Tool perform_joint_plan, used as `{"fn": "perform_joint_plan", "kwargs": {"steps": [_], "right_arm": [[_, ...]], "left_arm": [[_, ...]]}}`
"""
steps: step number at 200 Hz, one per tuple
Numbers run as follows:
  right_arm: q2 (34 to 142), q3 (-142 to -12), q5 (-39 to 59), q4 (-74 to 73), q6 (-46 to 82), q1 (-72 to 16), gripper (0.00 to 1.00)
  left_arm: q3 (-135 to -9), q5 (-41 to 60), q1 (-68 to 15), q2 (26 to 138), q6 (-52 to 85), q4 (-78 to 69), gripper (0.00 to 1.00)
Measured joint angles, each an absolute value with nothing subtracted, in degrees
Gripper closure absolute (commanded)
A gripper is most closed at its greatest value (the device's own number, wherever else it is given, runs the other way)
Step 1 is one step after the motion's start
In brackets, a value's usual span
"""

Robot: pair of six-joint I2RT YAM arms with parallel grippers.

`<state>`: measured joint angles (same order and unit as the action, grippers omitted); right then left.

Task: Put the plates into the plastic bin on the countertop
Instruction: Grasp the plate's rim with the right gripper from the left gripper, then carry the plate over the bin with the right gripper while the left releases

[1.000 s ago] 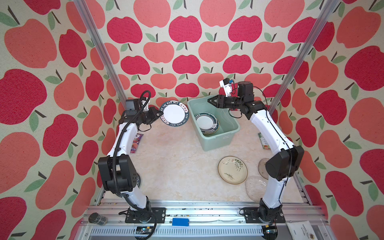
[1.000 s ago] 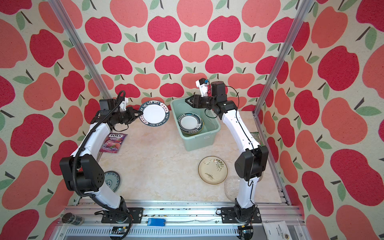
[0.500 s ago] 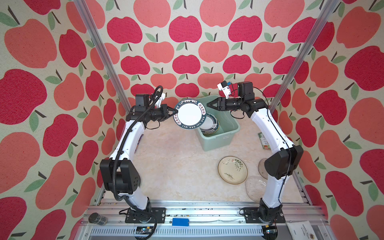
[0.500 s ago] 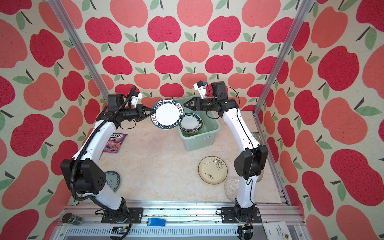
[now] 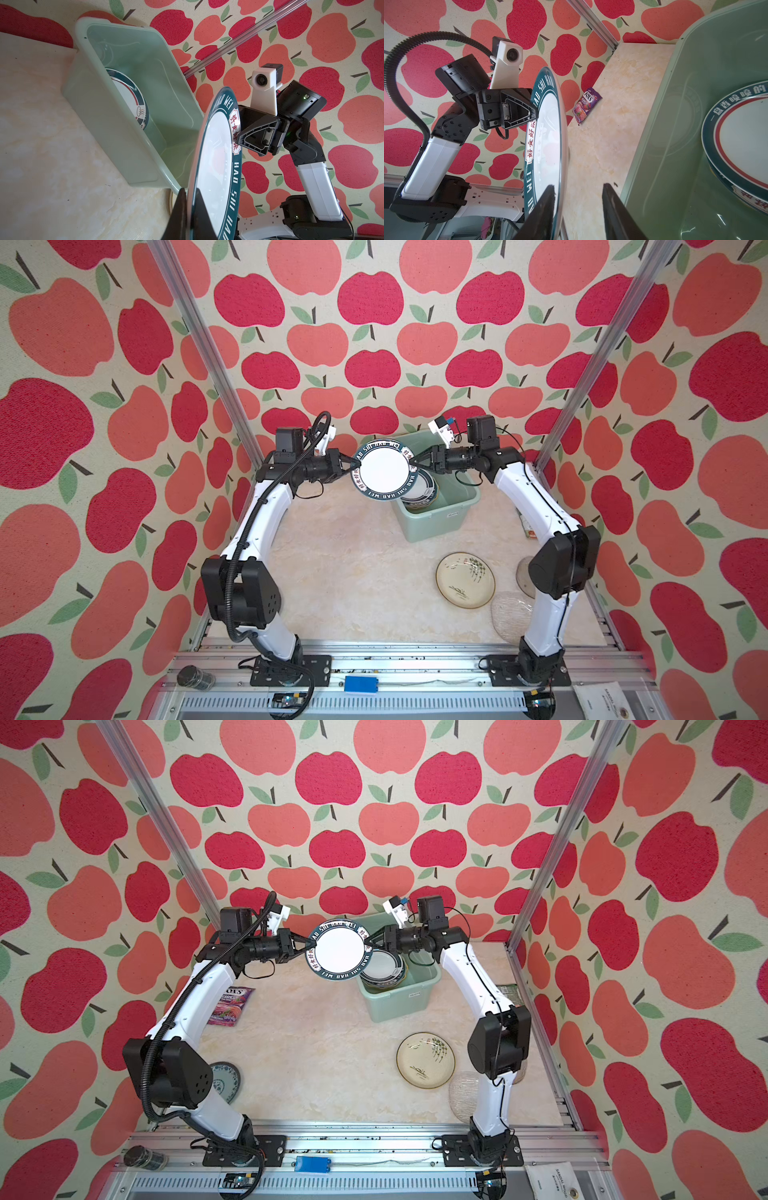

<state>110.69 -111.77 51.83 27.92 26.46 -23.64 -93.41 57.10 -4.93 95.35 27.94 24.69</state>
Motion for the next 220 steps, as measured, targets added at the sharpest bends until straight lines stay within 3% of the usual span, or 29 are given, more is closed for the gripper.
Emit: {"fn": "perform_joint_plan", "kwargs": {"steps": [75, 116, 185, 220], "right_arm": [[110.72, -111.77, 52.31, 28.36, 28.80, -23.97, 0.95], [110.65, -111.79, 52.16, 28.10, 30.39, -23.57, 1.00], [110.28, -108.33, 52.23, 21.23, 33.41, -22.68, 1.00], [110.26, -105.03, 51.20, 15.64, 37.54, -19.86, 1.00]], "left_arm": [[-97.78, 56.31, -6.68, 97.93, 26.04, 26.41, 1.00], [-99.39, 55.96, -7.11, 99.07, 24.86, 26.92, 0.92], [-99.88, 53.63, -7.18, 99.74, 28.97, 23.09, 0.43], [-97.78, 49.93, -6.92, 99.70, 30.68, 17.78, 0.30]]}}
